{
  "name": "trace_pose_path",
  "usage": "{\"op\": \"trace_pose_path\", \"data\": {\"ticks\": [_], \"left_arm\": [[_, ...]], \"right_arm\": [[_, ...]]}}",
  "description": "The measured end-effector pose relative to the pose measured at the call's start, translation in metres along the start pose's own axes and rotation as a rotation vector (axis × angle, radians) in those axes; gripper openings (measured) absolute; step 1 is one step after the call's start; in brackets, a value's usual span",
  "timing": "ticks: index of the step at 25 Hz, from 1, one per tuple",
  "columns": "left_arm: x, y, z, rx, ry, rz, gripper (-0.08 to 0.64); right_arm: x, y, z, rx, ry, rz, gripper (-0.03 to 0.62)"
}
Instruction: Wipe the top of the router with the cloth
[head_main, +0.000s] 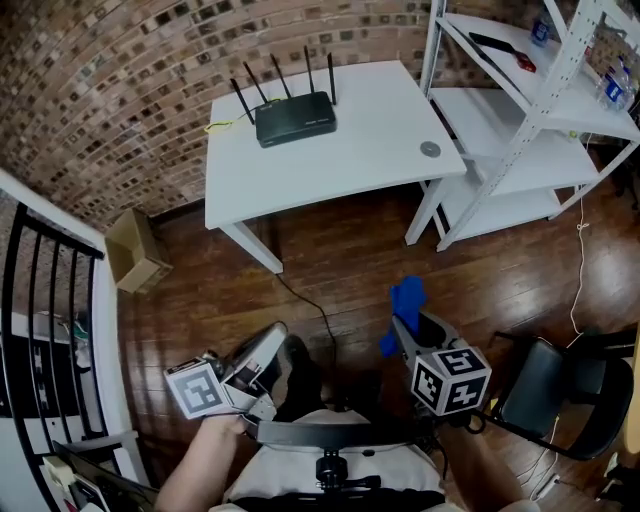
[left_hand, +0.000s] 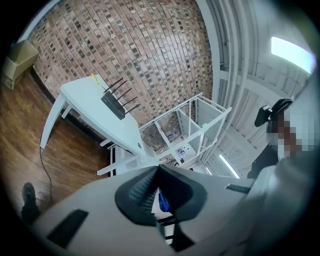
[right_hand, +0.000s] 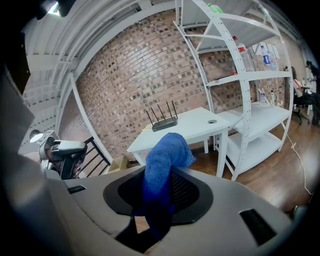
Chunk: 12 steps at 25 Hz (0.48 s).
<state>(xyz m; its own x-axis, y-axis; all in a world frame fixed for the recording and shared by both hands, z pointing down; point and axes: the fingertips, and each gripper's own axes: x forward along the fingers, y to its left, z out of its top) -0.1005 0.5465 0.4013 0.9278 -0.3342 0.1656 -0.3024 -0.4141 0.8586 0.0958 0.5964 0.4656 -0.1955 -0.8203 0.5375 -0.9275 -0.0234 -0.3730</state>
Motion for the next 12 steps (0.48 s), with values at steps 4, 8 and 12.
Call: {"op": "trace_pose_path", "data": {"ticks": [4,8,12], "left_arm": [[-0.020,0.038,0.054,-0.005,-0.009,-0.005,0.008],[-0.041,0.070,0.117,-0.017,-0.019,-0.033,0.008],[-0.053,0.091,0.172,-0.015,-0.010,-0.071,0.008]], "right_arm": [[0.051,0.047,0.016,-0.010,0.021,-0.011,0.141],[0.107,0.108,0.037,-0.042,0.057,0.008,0.141],[0.156,0.151,0.069,-0.060,0.040,-0.007,0.141]]}}
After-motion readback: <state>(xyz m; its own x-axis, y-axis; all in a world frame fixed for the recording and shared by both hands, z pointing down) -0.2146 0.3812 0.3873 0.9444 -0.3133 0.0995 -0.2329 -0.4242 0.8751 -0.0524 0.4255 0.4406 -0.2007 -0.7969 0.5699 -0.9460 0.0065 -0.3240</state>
